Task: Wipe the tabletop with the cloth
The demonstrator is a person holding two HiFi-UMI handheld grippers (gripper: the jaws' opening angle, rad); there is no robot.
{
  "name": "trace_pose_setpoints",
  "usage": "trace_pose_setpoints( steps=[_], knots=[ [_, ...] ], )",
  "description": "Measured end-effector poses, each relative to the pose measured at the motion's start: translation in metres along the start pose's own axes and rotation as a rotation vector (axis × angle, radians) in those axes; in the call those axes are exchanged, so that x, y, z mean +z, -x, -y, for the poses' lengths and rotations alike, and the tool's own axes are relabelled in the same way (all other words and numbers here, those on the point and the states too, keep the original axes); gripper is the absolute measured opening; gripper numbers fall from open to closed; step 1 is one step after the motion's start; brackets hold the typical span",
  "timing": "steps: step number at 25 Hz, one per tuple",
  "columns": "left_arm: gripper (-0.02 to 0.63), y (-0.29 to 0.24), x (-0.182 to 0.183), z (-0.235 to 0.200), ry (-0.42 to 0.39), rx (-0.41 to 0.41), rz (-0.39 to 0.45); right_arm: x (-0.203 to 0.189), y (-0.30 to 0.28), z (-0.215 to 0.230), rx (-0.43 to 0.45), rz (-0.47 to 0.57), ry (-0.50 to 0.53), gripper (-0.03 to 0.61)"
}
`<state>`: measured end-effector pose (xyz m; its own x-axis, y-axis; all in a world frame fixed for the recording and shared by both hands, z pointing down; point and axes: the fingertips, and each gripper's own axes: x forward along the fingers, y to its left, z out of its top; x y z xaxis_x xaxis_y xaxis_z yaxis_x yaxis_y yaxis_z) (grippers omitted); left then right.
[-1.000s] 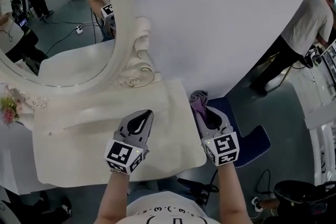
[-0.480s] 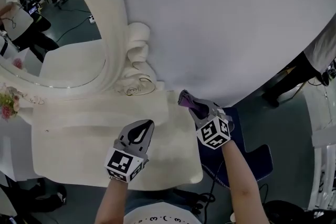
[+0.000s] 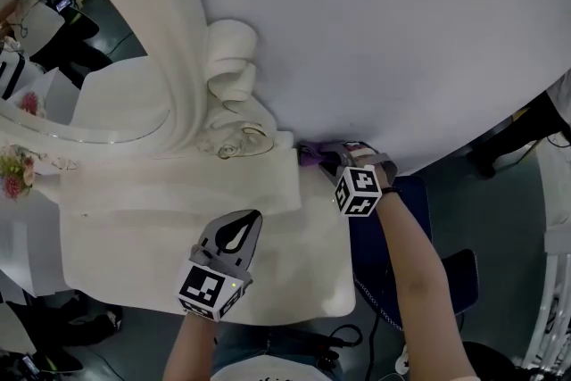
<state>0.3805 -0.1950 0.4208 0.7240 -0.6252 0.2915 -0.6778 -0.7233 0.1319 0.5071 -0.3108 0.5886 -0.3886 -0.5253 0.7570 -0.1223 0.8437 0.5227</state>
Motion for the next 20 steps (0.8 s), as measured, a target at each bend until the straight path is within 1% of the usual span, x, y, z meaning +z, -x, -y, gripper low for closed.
trace_pose_setpoints(
  steps=[2, 4, 7, 11, 15, 20],
  knots=[
    [-0.002, 0.000, -0.003, 0.000, -0.004, -0.002, -0.010, 0.000, -0.007, 0.001, 0.027, 0.003, 0.041, 0.075],
    [-0.002, -0.001, -0.006, 0.001, -0.008, -0.008, -0.018, -0.001, -0.008, 0.002, 0.050, 0.014, 0.047, 0.075],
    [-0.002, -0.004, -0.013, 0.005, -0.020, -0.022, -0.035, 0.001, -0.009, 0.001, 0.075, 0.024, 0.003, 0.075],
    [-0.002, -0.004, -0.017, 0.013, -0.031, -0.043, -0.047, 0.016, -0.009, -0.005, 0.133, 0.090, -0.067, 0.071],
    [-0.002, -0.004, -0.017, 0.018, -0.020, -0.065, -0.055, 0.018, -0.007, -0.008, 0.177, 0.093, -0.105, 0.069],
    [-0.002, 0.003, -0.019, 0.020, -0.016, -0.074, -0.046, 0.024, 0.011, -0.037, 0.247, 0.118, -0.142, 0.065]
  ],
)
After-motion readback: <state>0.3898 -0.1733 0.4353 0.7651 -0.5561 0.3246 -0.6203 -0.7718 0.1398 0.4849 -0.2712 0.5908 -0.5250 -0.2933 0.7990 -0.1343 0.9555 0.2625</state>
